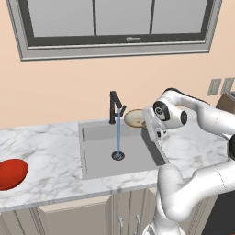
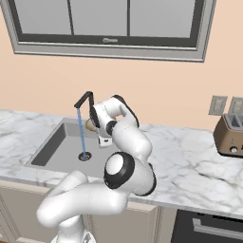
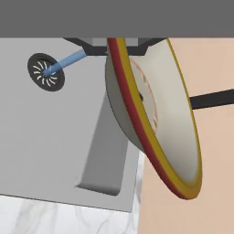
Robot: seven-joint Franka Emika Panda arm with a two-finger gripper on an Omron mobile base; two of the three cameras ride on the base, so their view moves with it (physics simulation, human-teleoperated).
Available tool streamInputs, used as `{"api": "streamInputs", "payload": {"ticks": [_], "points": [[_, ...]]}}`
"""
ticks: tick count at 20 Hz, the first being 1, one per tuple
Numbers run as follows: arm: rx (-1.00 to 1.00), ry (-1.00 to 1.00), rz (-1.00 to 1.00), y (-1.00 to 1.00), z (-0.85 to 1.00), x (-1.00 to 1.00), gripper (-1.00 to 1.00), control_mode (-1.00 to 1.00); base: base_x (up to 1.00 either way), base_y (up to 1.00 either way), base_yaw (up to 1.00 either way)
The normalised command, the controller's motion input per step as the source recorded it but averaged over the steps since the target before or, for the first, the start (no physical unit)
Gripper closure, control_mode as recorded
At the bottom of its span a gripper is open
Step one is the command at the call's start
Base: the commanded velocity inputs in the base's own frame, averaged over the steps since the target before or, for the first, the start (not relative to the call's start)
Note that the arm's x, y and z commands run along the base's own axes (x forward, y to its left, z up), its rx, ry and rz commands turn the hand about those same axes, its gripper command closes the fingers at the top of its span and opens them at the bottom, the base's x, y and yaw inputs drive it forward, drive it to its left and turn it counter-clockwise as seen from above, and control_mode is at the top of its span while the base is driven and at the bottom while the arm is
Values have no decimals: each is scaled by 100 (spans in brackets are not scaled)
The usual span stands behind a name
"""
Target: Rinse each bowl for a few seconds and place them down in the sink or on the counter.
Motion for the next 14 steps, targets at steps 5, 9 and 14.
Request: {"api": "streamInputs", "payload": {"ticks": [5, 9, 14], "points": [[0, 6, -11, -32, 25, -4, 100, -100, 0, 0, 0], [0, 9, -11, -37, 17, -4, 100, -100, 0, 0, 0], [1, 8, -7, -41, 7, -9, 100, -100, 0, 0, 0]]}}
